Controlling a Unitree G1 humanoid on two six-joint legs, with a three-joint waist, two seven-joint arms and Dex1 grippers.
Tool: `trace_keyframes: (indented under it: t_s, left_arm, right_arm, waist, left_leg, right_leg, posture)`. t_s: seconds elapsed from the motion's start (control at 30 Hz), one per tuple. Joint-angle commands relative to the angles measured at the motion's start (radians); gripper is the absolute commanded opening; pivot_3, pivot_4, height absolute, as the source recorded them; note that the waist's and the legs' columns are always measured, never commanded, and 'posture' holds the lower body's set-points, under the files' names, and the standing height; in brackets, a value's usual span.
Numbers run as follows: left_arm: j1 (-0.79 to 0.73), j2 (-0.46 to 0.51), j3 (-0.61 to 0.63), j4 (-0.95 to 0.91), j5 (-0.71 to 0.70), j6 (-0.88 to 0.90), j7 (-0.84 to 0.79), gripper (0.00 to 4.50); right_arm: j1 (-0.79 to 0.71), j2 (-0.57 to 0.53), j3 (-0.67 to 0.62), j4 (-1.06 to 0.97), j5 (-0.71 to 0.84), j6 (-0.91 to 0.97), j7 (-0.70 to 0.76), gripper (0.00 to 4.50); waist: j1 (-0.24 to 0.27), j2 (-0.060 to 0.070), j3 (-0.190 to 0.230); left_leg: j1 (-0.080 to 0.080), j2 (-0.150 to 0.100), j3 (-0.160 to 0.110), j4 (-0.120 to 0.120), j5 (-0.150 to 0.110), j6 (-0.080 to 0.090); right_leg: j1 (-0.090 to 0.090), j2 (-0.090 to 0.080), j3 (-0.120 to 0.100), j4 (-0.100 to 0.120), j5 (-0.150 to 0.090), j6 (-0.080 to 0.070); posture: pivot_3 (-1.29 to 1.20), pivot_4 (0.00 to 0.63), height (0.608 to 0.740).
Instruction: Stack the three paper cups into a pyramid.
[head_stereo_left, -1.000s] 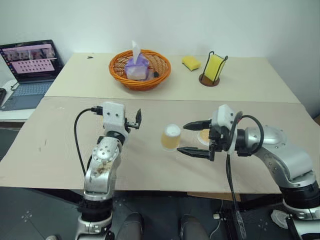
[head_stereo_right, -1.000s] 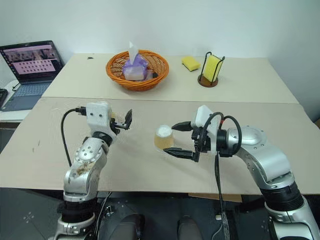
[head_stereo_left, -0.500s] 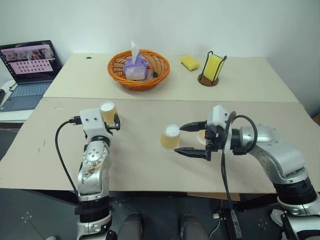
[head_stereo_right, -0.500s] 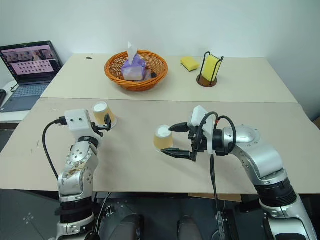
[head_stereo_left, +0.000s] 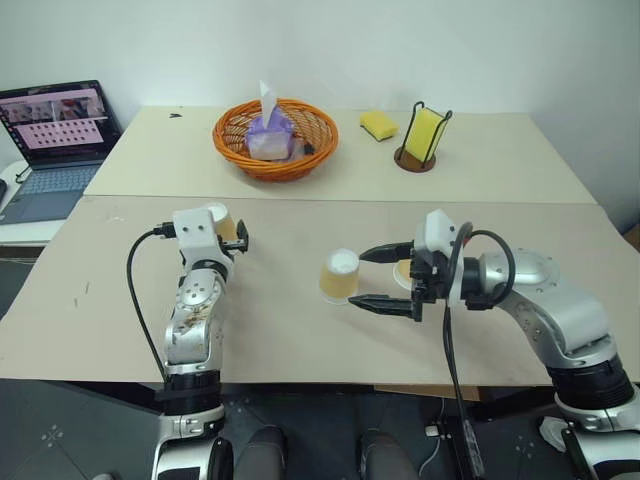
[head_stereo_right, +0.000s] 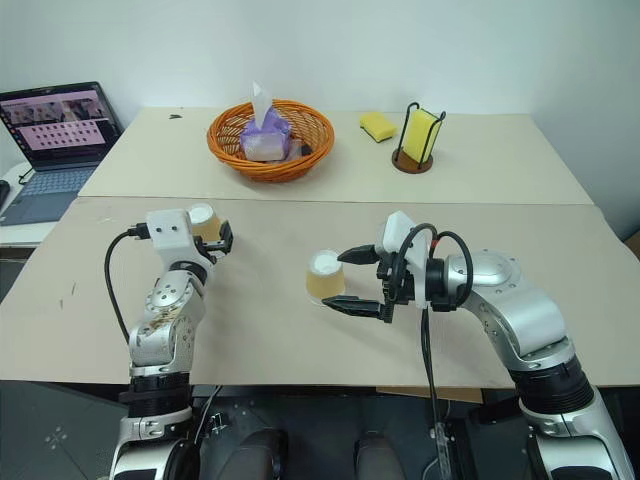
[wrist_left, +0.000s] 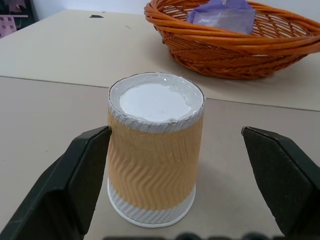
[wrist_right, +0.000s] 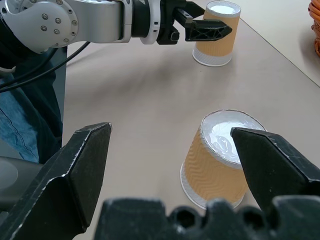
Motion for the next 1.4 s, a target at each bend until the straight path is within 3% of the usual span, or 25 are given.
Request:
trace_keyframes:
  t_s: [0.03,0.57,0.67,0.8,0.93,1.07,1.17,1.23,1.4]
  left_arm:
    - [-0.041,0.027,0.014,0.014,-0.009,-0.042,-0.003,4.46]
    - [-0.138,0.092,0.021,0.182,-0.043,-0.115,-0.043,4.46]
    - [-0.135,0.096,0.021,0.183,-0.048,-0.124,-0.044,3.74]
    - [-0.126,0.103,0.009,0.175,-0.044,-0.125,-0.049,2.41]
    - [-0.128,0.112,0.015,0.166,-0.059,-0.113,-0.061,2.38]
    - [-0.153,0.170,0.006,0.113,-0.196,-0.101,-0.299,2.38]
    - [-0.137,0.284,-0.007,0.005,-0.457,0.049,-0.678,2.38]
    - [-0.108,0.381,-0.026,-0.019,-0.560,0.151,-0.865,2.38]
    - [-0.063,0.603,-0.168,0.093,-0.525,0.186,-1.186,2.38]
  right_arm:
    - [-0.004,-0.006,-0.029,-0.034,0.006,-0.010,-0.006,4.50]
    - [0.003,-0.006,-0.026,-0.036,0.004,-0.011,-0.015,4.50]
    - [0.004,-0.006,-0.024,-0.035,0.002,-0.013,-0.018,4.50]
    - [0.006,-0.005,-0.022,-0.035,0.000,-0.015,-0.019,4.50]
    - [0.005,-0.002,-0.020,-0.035,-0.001,-0.015,-0.021,4.50]
    - [0.003,0.004,-0.020,-0.030,-0.004,-0.015,-0.030,4.50]
    - [0.006,0.009,-0.011,-0.017,-0.019,-0.020,-0.037,4.50]
    - [0.009,0.013,-0.008,-0.014,-0.028,-0.021,-0.043,4.50]
    - [0.017,0.023,-0.012,-0.017,-0.041,-0.017,-0.062,4.50]
  waist:
    - [0.000,0.000,0.000]
    - [-0.006,0.000,0.000]
    - [-0.007,0.000,0.000]
    - [-0.007,0.000,0.000]
    - [-0.007,0.000,0.000]
    - [-0.008,0.000,0.000]
    - [-0.011,-0.001,0.000]
    - [-0.013,0.000,0.000]
    - [-0.032,0.001,0.000]
  left_leg:
    - [0.000,0.000,0.000,0.000,0.000,0.000]
    - [0.000,0.000,0.000,0.000,0.000,0.000]
    - [0.000,0.000,0.000,0.000,0.000,0.000]
    - [0.000,0.000,0.000,0.000,0.000,0.000]
    - [0.000,0.000,-0.001,0.000,0.000,0.000]
    - [0.000,0.000,0.000,0.000,0.000,0.000]
    - [-0.001,0.001,0.000,0.000,0.000,0.000]
    - [-0.001,0.000,0.000,-0.001,0.000,0.000]
    - [0.002,0.001,0.000,-0.002,0.000,0.000]
  right_leg:
    - [0.000,0.000,0.000,0.000,0.000,0.000]
    - [0.000,0.000,0.000,0.000,0.000,0.000]
    - [0.000,0.000,0.000,0.000,0.000,0.000]
    - [0.000,0.000,0.000,0.000,0.000,0.000]
    - [0.000,0.000,0.000,0.000,0.000,0.000]
    - [0.000,0.000,0.000,0.000,0.000,0.000]
    - [-0.002,0.001,-0.001,0.001,0.000,0.000]
    - [-0.002,0.000,0.000,0.001,0.000,0.000]
    - [0.000,0.001,0.000,0.001,0.000,0.000]
  posture:
    - [0.00,0.150,0.740]
    - [0.00,0.150,0.740]
    - [0.00,0.150,0.740]
    - [0.00,0.150,0.740]
    - [0.00,0.150,0.740]
    - [0.00,0.150,0.740]
    - [0.00,0.150,0.740]
    - [0.00,0.150,0.740]
    - [0.00,0.150,0.740]
